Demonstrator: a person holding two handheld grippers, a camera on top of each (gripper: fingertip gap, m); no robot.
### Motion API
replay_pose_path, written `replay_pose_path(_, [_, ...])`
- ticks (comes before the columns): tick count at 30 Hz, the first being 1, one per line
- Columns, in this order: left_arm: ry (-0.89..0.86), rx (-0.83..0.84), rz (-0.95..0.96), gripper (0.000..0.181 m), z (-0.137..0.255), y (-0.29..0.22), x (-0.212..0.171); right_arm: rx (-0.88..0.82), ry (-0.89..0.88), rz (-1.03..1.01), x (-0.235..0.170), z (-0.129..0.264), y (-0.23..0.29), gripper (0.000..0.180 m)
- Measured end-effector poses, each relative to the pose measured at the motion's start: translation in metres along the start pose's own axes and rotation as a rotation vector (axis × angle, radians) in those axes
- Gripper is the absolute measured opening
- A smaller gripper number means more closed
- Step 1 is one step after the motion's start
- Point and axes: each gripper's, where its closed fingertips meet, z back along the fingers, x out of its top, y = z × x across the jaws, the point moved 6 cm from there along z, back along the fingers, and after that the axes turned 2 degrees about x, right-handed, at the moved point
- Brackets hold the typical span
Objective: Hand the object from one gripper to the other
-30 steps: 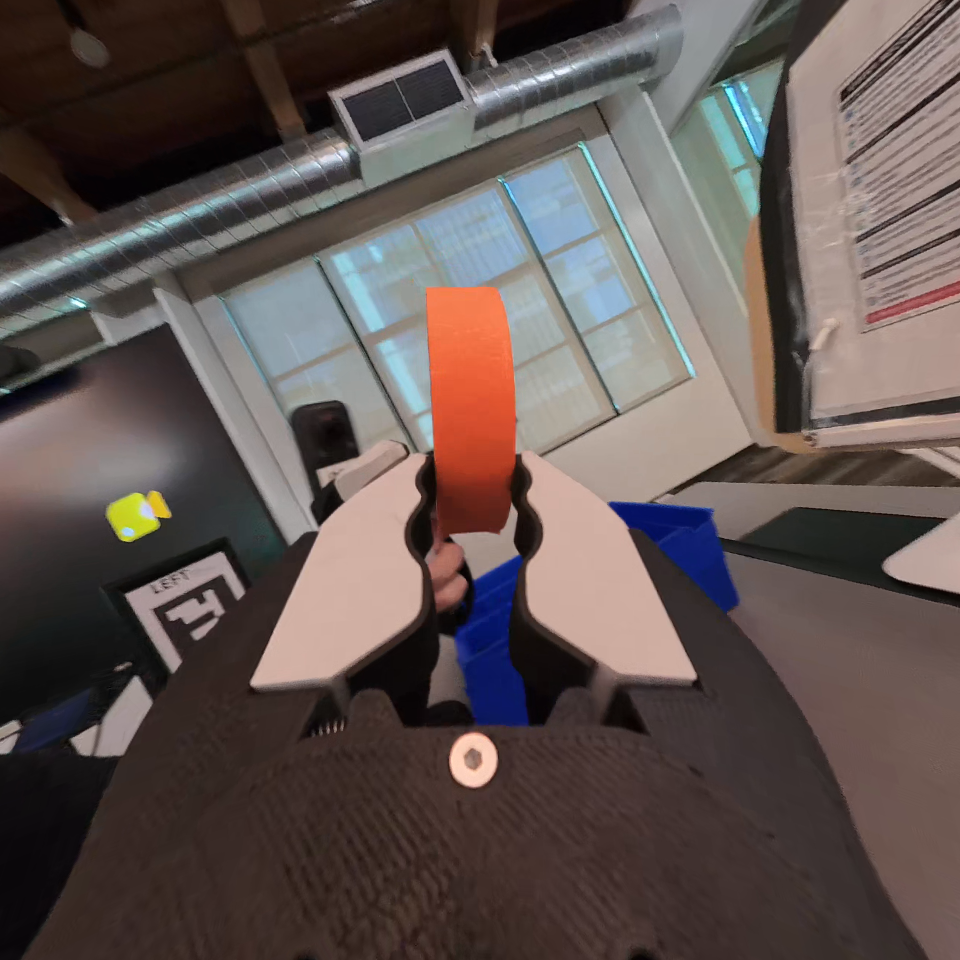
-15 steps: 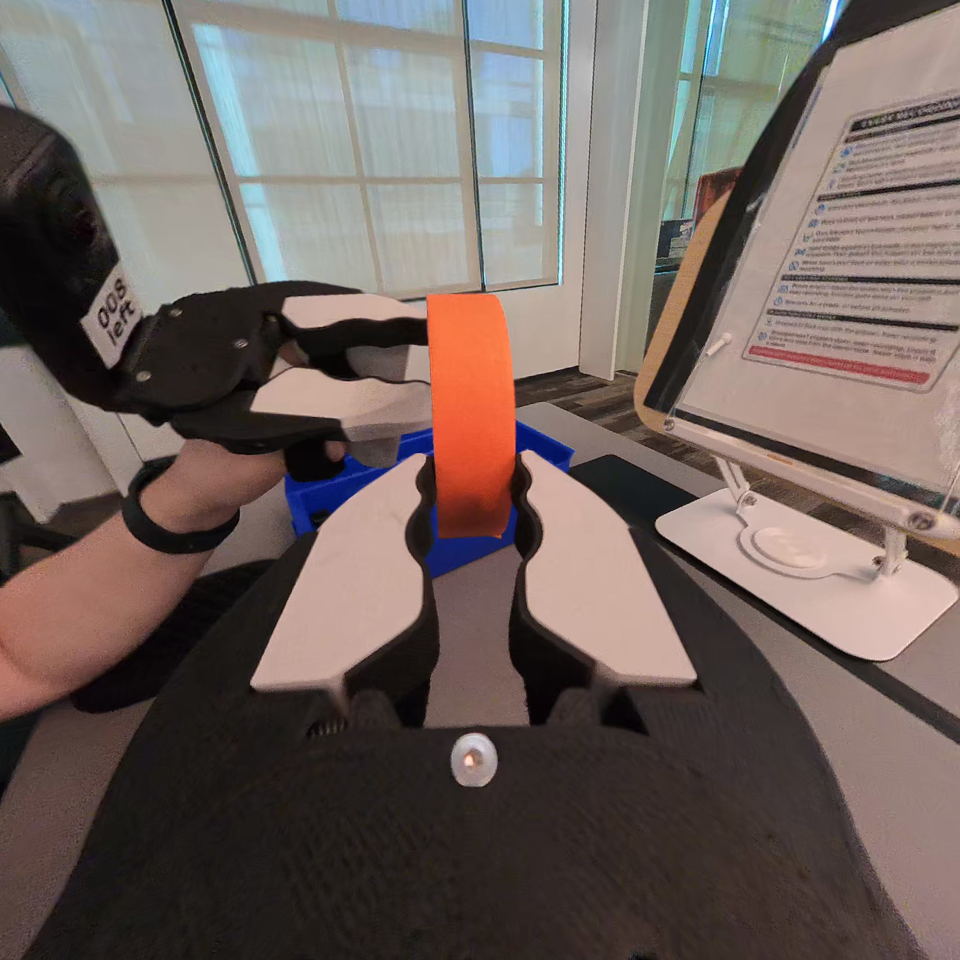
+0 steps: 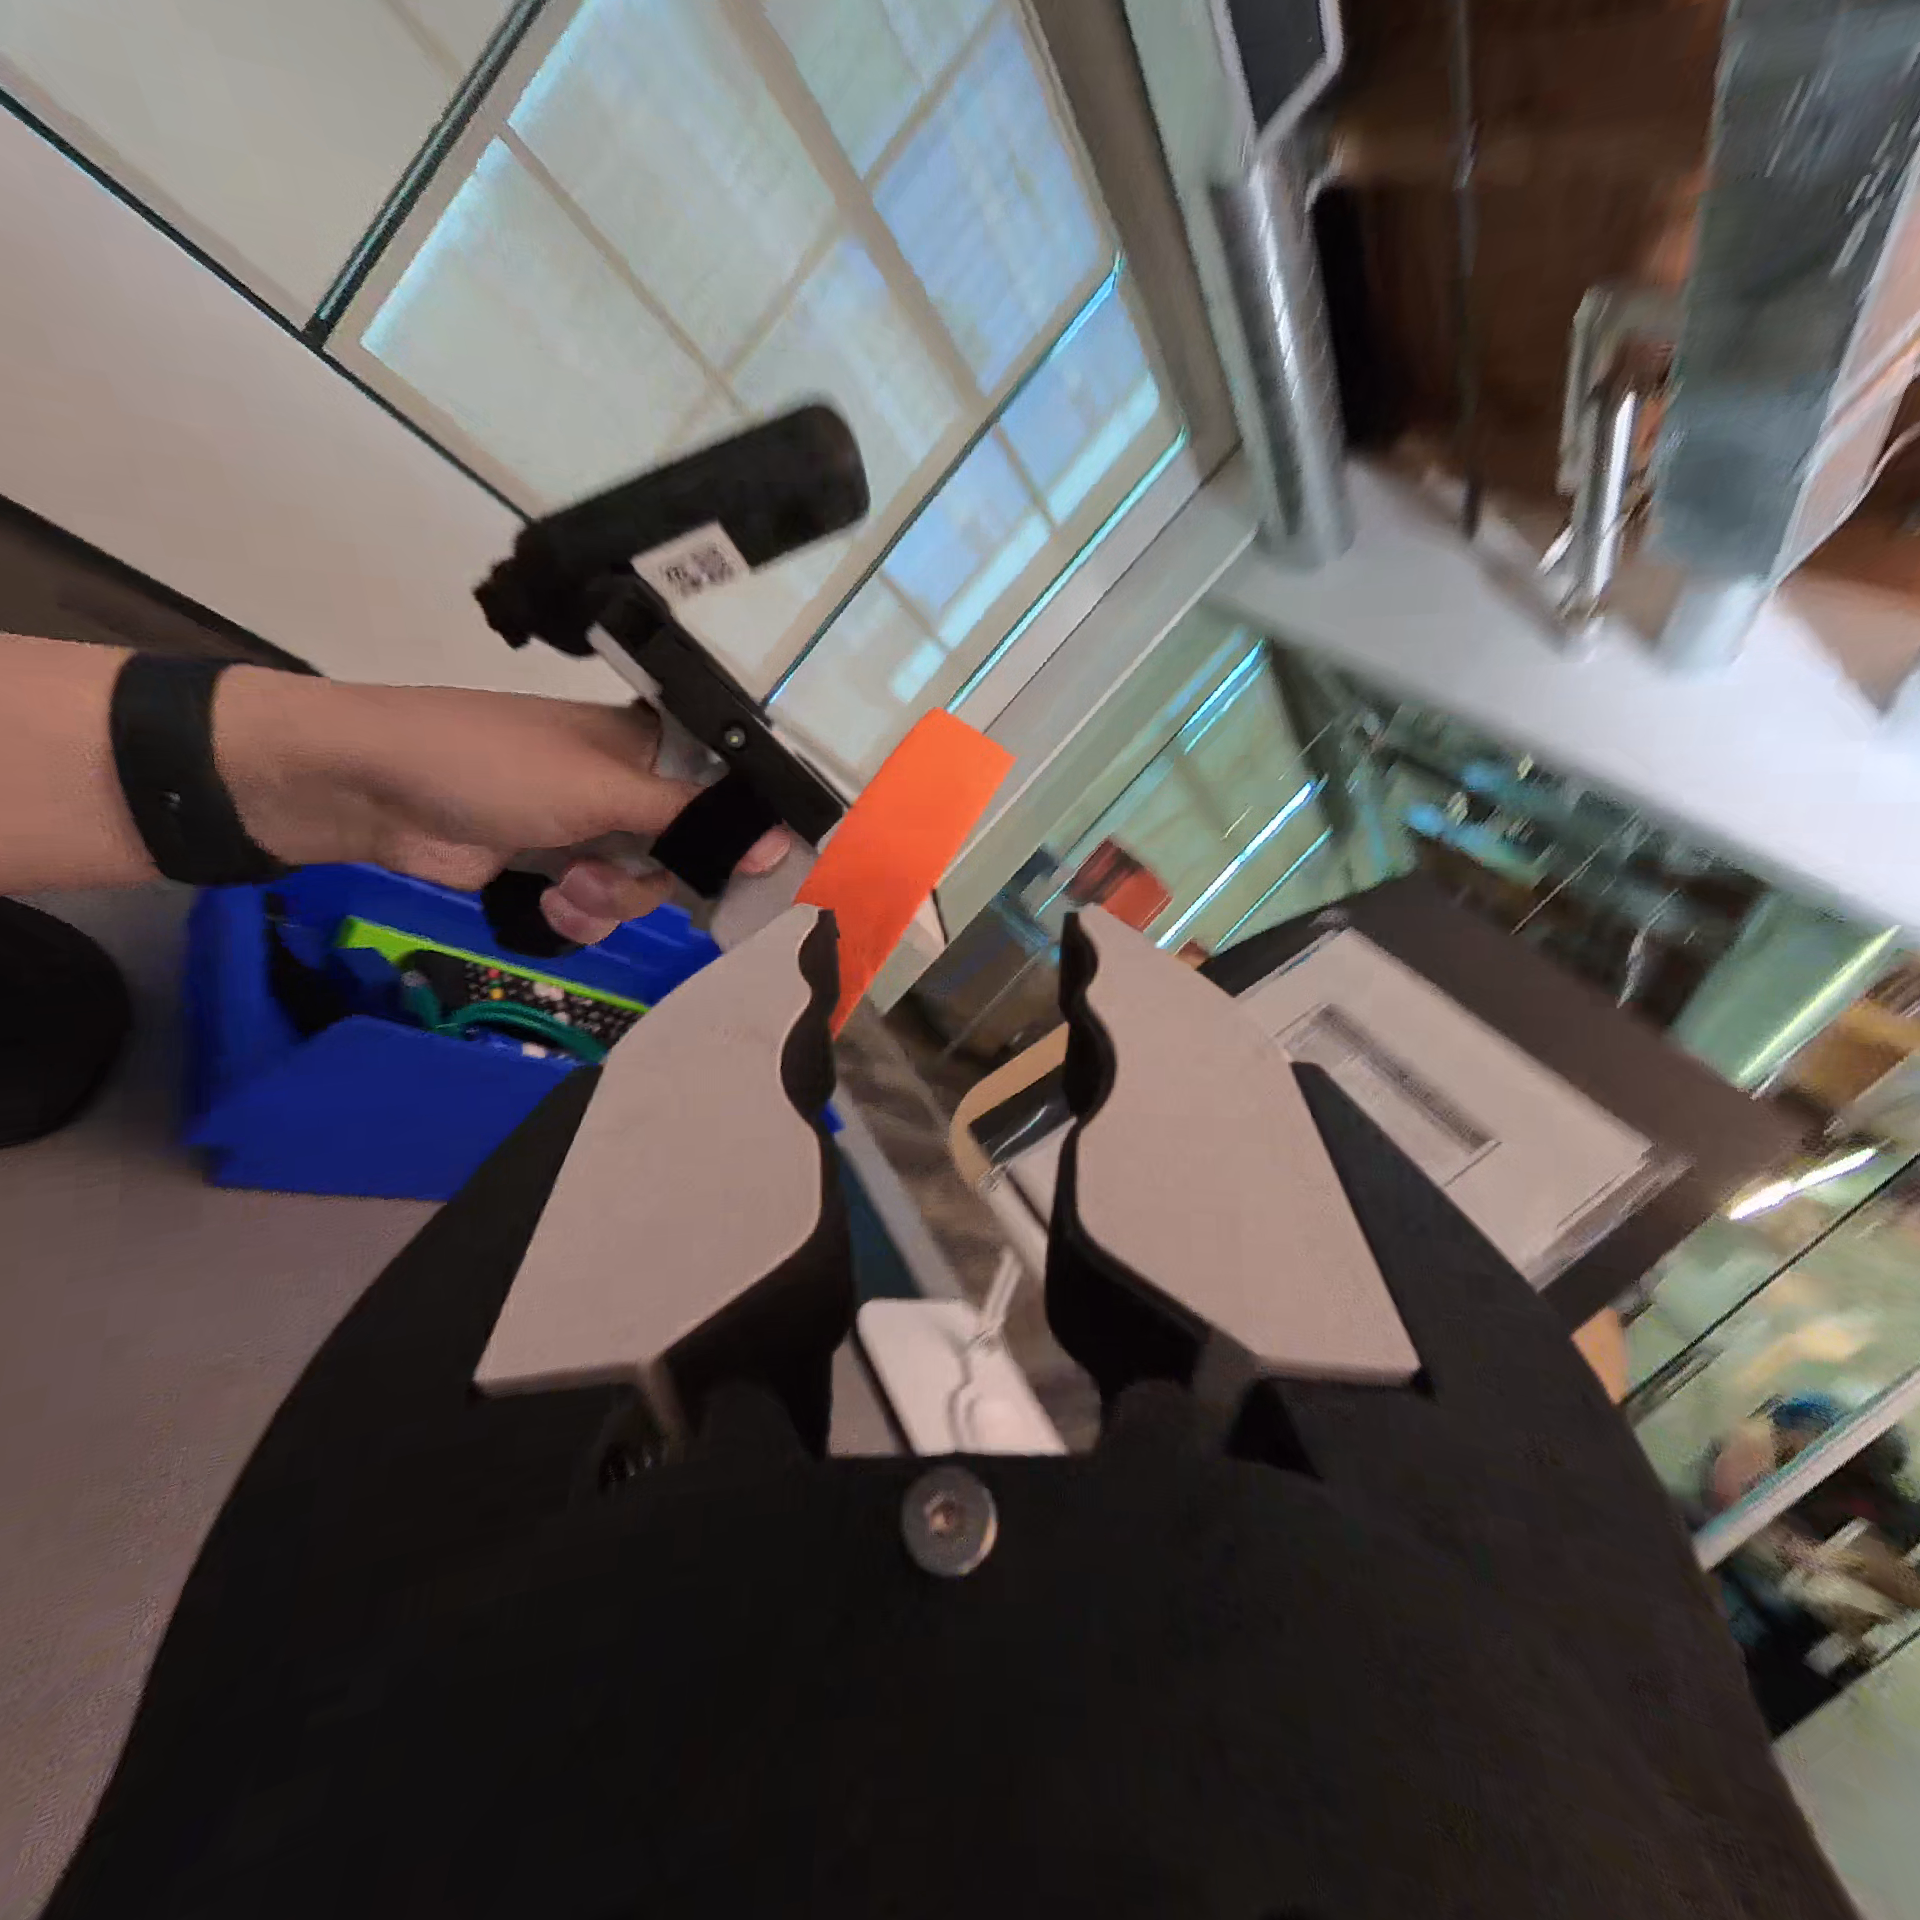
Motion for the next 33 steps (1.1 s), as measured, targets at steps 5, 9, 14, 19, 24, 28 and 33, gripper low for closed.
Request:
replay_pose_path(5, [-0.096,-0.372,0.581,0.011,0.002,0.009,-0.001,0.046,-0.115,-0.019,0.011,0.006,0.006,0.039])
replay_pose_path(9, [-0.158,-0.572,0.878,0.01,-0.005,0.005,-0.007,0.087,-0.095,-0.132,0.003,-0.003,0.014,0.041])
replay_pose_path(14, [-0.21,-0.537,0.943,0.01,-0.024,-0.018,-0.023,-0.021,-0.057,-0.223,-0.007,-0.011,0.017,0.045])
replay_pose_path(19, [-0.292,-0.513,0.925,0.01,-0.033,-0.048,-0.032,-0.081,-0.002,-0.147,-0.008,-0.015,0.024,0.045])
replay_pose_path(24, [-0.317,-0.437,0.803,0.01,-0.032,-0.058,-0.033,-0.123,0.068,-0.102,-0.011,-0.017,0.023,0.03])
replay_pose_path(28, [-0.35,-0.414,0.575,0.039,-0.031,-0.065,-0.023,-0.129,0.077,-0.07,-0.004,-0.01,0.009,0.029])
replay_pose_path(33, [-0.359,-0.04,-0.08,0.068,-0.017,-0.056,-0.008,-0.138,0.133,-0.21,0.0,0.011,-0.039,0.03])
